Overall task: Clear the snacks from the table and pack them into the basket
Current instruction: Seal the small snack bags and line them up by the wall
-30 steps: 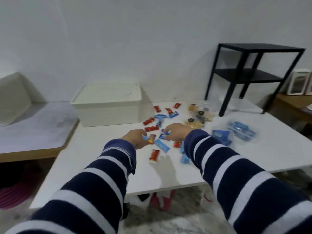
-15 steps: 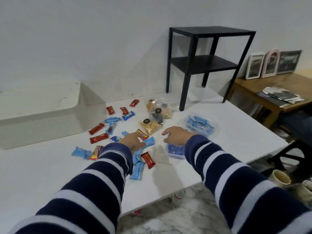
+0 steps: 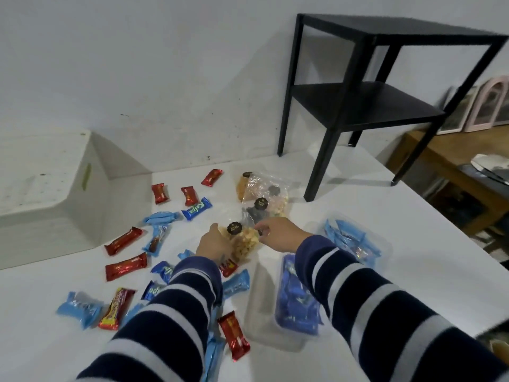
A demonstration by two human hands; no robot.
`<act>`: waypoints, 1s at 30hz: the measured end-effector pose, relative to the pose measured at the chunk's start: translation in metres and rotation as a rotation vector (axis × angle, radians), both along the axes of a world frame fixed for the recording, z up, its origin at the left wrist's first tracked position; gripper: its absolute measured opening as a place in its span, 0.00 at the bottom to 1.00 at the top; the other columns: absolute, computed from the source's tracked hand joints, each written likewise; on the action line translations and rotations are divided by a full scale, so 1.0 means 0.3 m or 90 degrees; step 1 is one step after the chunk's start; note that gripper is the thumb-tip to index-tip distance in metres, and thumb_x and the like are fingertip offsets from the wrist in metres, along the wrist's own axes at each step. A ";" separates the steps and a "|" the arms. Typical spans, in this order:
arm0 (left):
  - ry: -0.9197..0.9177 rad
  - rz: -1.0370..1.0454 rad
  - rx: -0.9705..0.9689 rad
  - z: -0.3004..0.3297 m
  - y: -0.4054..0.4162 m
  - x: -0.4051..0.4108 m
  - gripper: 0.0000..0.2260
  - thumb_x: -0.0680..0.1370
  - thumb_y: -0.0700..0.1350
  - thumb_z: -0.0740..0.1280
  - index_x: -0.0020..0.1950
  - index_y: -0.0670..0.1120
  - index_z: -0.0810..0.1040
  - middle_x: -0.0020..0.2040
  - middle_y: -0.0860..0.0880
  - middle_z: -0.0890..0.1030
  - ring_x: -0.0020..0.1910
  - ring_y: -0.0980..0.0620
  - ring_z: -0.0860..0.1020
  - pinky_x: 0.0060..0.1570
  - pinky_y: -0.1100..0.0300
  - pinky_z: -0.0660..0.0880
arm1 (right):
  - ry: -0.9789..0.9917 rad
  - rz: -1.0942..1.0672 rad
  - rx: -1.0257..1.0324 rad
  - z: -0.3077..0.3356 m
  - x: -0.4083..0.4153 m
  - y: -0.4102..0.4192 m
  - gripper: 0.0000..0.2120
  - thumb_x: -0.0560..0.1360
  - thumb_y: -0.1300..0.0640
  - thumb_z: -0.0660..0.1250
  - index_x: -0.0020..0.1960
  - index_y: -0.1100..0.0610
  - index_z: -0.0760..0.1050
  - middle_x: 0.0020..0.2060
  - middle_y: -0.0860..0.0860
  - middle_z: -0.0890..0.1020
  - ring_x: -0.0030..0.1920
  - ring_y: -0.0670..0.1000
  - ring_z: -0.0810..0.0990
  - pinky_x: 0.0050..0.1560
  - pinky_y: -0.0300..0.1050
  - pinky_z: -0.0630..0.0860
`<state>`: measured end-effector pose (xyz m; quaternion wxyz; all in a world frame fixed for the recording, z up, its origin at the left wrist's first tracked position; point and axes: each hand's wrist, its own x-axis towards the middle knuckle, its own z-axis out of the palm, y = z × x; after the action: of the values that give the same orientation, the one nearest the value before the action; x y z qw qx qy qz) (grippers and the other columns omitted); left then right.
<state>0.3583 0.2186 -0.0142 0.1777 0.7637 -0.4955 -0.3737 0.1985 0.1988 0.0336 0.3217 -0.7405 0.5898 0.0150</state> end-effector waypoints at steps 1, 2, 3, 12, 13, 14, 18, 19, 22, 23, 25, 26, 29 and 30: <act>0.025 0.020 -0.012 -0.010 -0.021 -0.008 0.35 0.76 0.54 0.67 0.76 0.42 0.55 0.70 0.41 0.70 0.66 0.42 0.71 0.60 0.53 0.69 | -0.010 -0.004 -0.002 -0.018 0.016 -0.038 0.20 0.78 0.58 0.61 0.70 0.52 0.70 0.69 0.52 0.72 0.66 0.54 0.72 0.64 0.44 0.69; 0.052 0.037 -0.022 -0.023 -0.039 -0.015 0.36 0.76 0.54 0.68 0.76 0.42 0.53 0.71 0.40 0.69 0.67 0.42 0.70 0.61 0.53 0.68 | -0.014 -0.001 -0.007 -0.034 0.033 -0.074 0.20 0.78 0.59 0.61 0.70 0.52 0.70 0.68 0.52 0.73 0.65 0.54 0.73 0.63 0.44 0.70; 0.074 0.052 -0.032 -0.040 -0.051 -0.021 0.38 0.75 0.54 0.69 0.76 0.43 0.53 0.71 0.40 0.69 0.67 0.42 0.70 0.62 0.52 0.68 | -0.012 0.006 -0.014 -0.047 0.050 -0.106 0.20 0.78 0.59 0.60 0.70 0.53 0.70 0.68 0.52 0.73 0.65 0.54 0.74 0.63 0.44 0.70; 0.050 0.051 -0.051 -0.142 -0.093 -0.026 0.50 0.67 0.54 0.77 0.78 0.49 0.47 0.71 0.43 0.65 0.68 0.43 0.68 0.63 0.48 0.70 | -0.054 -0.047 -0.018 -0.116 0.184 -0.352 0.27 0.78 0.63 0.59 0.75 0.52 0.61 0.72 0.52 0.68 0.67 0.54 0.72 0.60 0.41 0.69; 0.052 0.044 -0.058 -0.146 -0.090 -0.022 0.50 0.67 0.52 0.77 0.78 0.49 0.47 0.73 0.44 0.64 0.68 0.44 0.68 0.63 0.49 0.70 | -0.057 -0.052 -0.016 -0.120 0.193 -0.369 0.27 0.78 0.63 0.59 0.75 0.52 0.60 0.72 0.52 0.68 0.67 0.54 0.72 0.60 0.42 0.69; 0.059 0.041 -0.065 -0.147 -0.087 -0.016 0.49 0.68 0.51 0.77 0.78 0.50 0.47 0.73 0.45 0.62 0.69 0.45 0.68 0.62 0.51 0.69 | -0.062 -0.060 -0.014 -0.126 0.200 -0.382 0.27 0.78 0.63 0.60 0.75 0.52 0.59 0.71 0.52 0.69 0.67 0.55 0.72 0.62 0.44 0.70; 0.073 -0.004 -0.118 -0.144 -0.063 0.032 0.48 0.68 0.44 0.77 0.78 0.50 0.48 0.73 0.49 0.61 0.69 0.50 0.66 0.61 0.59 0.67 | -0.053 -0.072 -0.041 -0.125 0.195 -0.407 0.22 0.77 0.64 0.60 0.71 0.56 0.68 0.68 0.54 0.73 0.66 0.55 0.73 0.67 0.47 0.70; 0.077 -0.019 -0.127 -0.141 -0.057 0.044 0.48 0.68 0.42 0.77 0.78 0.50 0.49 0.72 0.49 0.61 0.69 0.50 0.66 0.61 0.61 0.67 | -0.057 -0.072 -0.039 -0.115 0.184 -0.407 0.19 0.77 0.64 0.61 0.67 0.57 0.73 0.66 0.54 0.75 0.63 0.55 0.75 0.65 0.46 0.71; 0.079 -0.064 -0.156 -0.135 -0.035 0.066 0.47 0.68 0.37 0.76 0.78 0.51 0.51 0.72 0.50 0.62 0.67 0.51 0.67 0.58 0.64 0.66 | -0.049 -0.032 -0.019 -0.077 0.133 -0.395 0.10 0.77 0.59 0.65 0.56 0.59 0.81 0.55 0.53 0.82 0.52 0.52 0.79 0.57 0.43 0.73; 0.071 -0.082 -0.171 -0.133 -0.026 0.066 0.46 0.68 0.35 0.75 0.78 0.52 0.51 0.72 0.50 0.61 0.67 0.50 0.68 0.57 0.65 0.67 | -0.042 -0.012 -0.022 -0.065 0.113 -0.388 0.09 0.76 0.58 0.67 0.54 0.59 0.82 0.53 0.53 0.83 0.49 0.51 0.79 0.56 0.44 0.74; 0.044 -0.124 -0.200 -0.130 -0.011 0.061 0.45 0.69 0.33 0.72 0.77 0.53 0.51 0.73 0.51 0.60 0.67 0.50 0.68 0.56 0.65 0.67 | -0.034 0.017 -0.028 -0.045 0.073 -0.368 0.08 0.76 0.58 0.68 0.52 0.59 0.83 0.51 0.52 0.84 0.43 0.48 0.78 0.52 0.44 0.75; 0.035 -0.145 -0.206 -0.130 -0.005 0.057 0.45 0.69 0.34 0.72 0.77 0.53 0.51 0.73 0.51 0.59 0.68 0.50 0.68 0.57 0.65 0.66 | -0.031 0.031 -0.030 -0.038 0.054 -0.355 0.09 0.76 0.58 0.68 0.53 0.59 0.83 0.50 0.52 0.84 0.41 0.47 0.77 0.47 0.41 0.74; 0.034 -0.181 -0.208 -0.133 0.014 0.042 0.47 0.68 0.37 0.75 0.78 0.55 0.50 0.73 0.55 0.59 0.66 0.50 0.69 0.58 0.63 0.66 | -0.015 0.046 -0.040 -0.031 0.004 -0.313 0.09 0.77 0.59 0.66 0.54 0.60 0.82 0.51 0.53 0.83 0.39 0.45 0.75 0.40 0.35 0.69; 0.036 -0.185 -0.210 -0.136 0.020 0.037 0.47 0.68 0.37 0.74 0.78 0.56 0.50 0.73 0.56 0.59 0.66 0.50 0.70 0.58 0.63 0.66 | -0.018 0.038 -0.042 -0.036 -0.009 -0.301 0.09 0.78 0.59 0.65 0.53 0.61 0.82 0.53 0.53 0.83 0.41 0.45 0.75 0.43 0.36 0.69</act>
<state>0.3695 0.2246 -0.0551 0.2582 0.6342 -0.6496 -0.3303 0.1957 0.1085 0.0228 0.3048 -0.7681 0.5631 -0.0057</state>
